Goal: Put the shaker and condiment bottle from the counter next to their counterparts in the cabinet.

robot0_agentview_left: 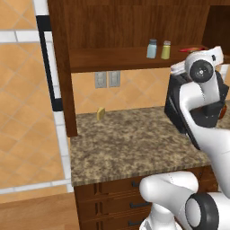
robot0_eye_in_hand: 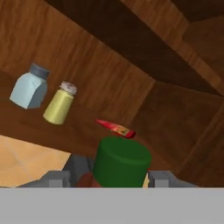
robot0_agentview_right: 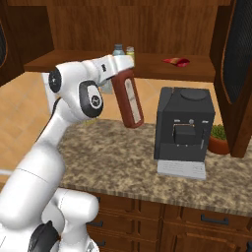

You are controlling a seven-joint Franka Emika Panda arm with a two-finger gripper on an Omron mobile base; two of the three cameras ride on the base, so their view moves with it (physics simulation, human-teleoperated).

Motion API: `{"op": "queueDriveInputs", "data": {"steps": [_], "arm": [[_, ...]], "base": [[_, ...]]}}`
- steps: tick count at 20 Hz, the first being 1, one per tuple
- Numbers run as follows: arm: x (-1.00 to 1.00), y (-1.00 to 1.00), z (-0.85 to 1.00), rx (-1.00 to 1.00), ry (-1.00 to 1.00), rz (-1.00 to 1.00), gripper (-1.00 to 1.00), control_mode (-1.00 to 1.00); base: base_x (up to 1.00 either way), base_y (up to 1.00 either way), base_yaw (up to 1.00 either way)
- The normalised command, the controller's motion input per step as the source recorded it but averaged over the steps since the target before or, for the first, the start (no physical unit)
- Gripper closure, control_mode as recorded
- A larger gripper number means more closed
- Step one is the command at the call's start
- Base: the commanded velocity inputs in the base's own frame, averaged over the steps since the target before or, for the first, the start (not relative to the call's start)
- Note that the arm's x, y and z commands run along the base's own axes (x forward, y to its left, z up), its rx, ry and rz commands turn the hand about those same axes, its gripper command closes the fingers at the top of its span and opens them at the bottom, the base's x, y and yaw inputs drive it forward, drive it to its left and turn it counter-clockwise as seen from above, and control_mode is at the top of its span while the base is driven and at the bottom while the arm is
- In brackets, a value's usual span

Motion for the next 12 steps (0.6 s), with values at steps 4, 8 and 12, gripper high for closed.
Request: {"op": "queueDriveInputs", "data": {"steps": [4,8,12], "arm": [[-0.15,0.00,0.70,-0.01,-0.01,0.18,1.00,-1.00],[-0.17,0.00,0.75,-0.01,-0.02,0.17,1.00,-1.00],[-0.08,0.00,0.71,0.00,0.00,0.20,1.00,-1.00]], "base": [[0.00,0.00,0.00],[0.00,0.00,0.00],[0.00,0.00,0.00]]}}
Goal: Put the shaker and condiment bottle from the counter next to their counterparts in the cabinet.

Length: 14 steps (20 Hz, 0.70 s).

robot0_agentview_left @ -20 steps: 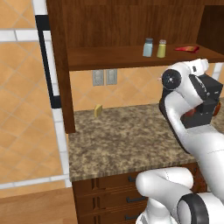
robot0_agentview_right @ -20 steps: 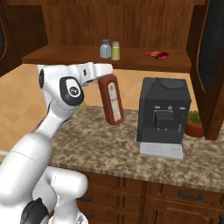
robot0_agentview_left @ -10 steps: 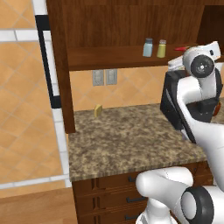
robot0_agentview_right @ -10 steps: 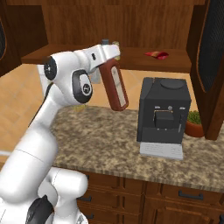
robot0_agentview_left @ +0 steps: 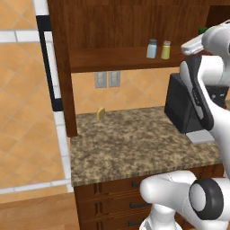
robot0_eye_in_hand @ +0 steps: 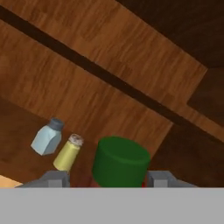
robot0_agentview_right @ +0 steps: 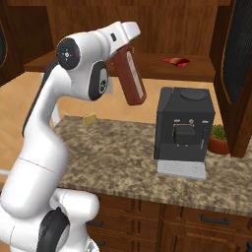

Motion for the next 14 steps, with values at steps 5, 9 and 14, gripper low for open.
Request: {"op": "queueDriveInputs", "data": {"steps": [5,9,14], "arm": [[-0.08,0.00,0.62,0.00,0.00,0.21,1.00,-1.00],[-0.05,0.00,0.14,0.00,-0.01,0.11,1.00,-1.00],[-0.04,0.00,0.05,0.00,-0.10,0.03,1.00,-1.00]], "base": [[0.00,0.00,0.00],[0.00,0.00,0.00],[0.00,0.00,0.00]]}}
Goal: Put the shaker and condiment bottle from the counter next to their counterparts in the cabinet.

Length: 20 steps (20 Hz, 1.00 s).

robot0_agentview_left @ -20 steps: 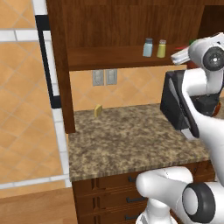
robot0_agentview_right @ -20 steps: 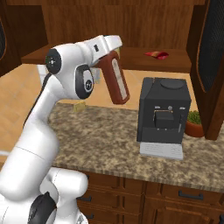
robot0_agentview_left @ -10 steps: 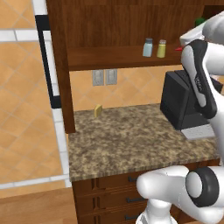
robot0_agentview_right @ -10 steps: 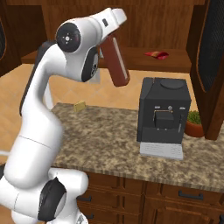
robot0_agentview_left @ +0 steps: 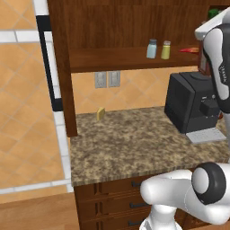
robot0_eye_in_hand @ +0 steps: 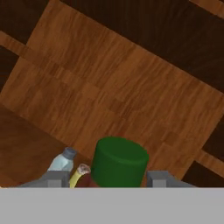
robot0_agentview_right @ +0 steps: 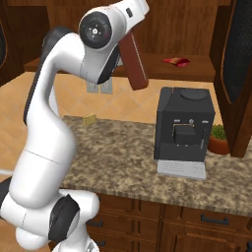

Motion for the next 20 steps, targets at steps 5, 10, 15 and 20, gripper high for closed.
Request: {"op": "queueDriveInputs", "data": {"steps": [5,10,15,20], "arm": [[0.00,-0.06,0.18,0.04,-0.15,0.00,1.00,-1.00],[0.00,0.00,0.00,0.00,-0.04,0.00,1.00,-1.00],[0.13,0.00,0.00,0.00,0.00,0.00,1.00,-1.00],[0.44,0.00,0.00,0.00,-0.01,0.00,1.00,-1.00]], "base": [[0.00,0.00,0.00],[0.00,0.00,0.00],[0.00,0.00,0.00],[0.00,0.00,0.00]]}}
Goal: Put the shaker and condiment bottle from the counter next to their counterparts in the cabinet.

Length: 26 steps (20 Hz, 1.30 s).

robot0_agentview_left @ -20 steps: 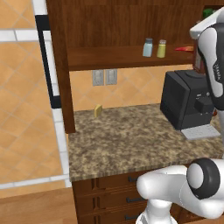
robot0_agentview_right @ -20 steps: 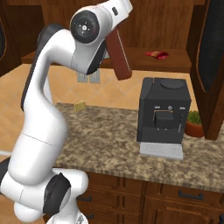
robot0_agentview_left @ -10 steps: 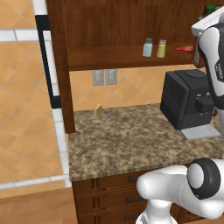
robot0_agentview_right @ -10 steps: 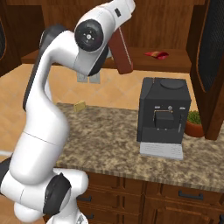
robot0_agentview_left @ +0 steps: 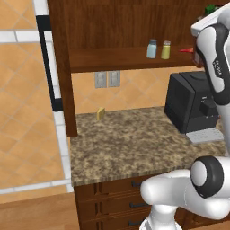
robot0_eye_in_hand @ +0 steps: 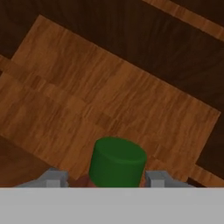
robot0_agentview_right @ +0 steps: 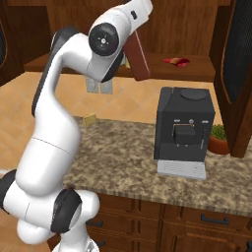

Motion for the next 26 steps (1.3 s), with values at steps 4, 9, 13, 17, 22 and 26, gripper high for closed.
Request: {"op": "queueDriveInputs", "data": {"steps": [4,9,13,17,22,26], "arm": [[0.65,-0.07,-0.19,0.04,0.07,0.00,1.00,-1.00],[0.48,-0.11,-0.27,0.08,0.15,0.00,1.00,-1.00],[0.35,-0.13,0.00,0.11,0.02,0.00,1.00,-1.00],[0.24,-0.19,0.02,0.09,0.00,0.00,1.00,-1.00],[0.20,-0.25,0.15,0.07,0.00,0.00,1.00,-1.00],[0.41,-0.22,0.32,0.08,0.00,0.00,1.00,-1.00]], "base": [[0.00,0.00,0.00],[0.00,0.00,0.00],[0.00,0.00,0.00],[0.00,0.00,0.00],[0.00,0.00,0.00],[0.00,0.00,0.00]]}}
